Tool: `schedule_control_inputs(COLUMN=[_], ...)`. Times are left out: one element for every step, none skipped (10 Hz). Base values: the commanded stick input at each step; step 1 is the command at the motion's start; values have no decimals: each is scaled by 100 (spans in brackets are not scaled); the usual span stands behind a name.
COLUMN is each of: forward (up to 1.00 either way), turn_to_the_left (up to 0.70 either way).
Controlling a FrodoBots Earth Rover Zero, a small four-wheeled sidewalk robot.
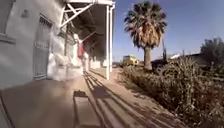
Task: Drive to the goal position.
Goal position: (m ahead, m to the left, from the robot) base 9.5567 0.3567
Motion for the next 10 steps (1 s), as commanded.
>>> schedule_control_inputs(forward=[70,70,70,70,70,70,70,70,70,70], turn_to_the_left=[0,-9,-12,-14,-14,-6,-3,0,0,0])
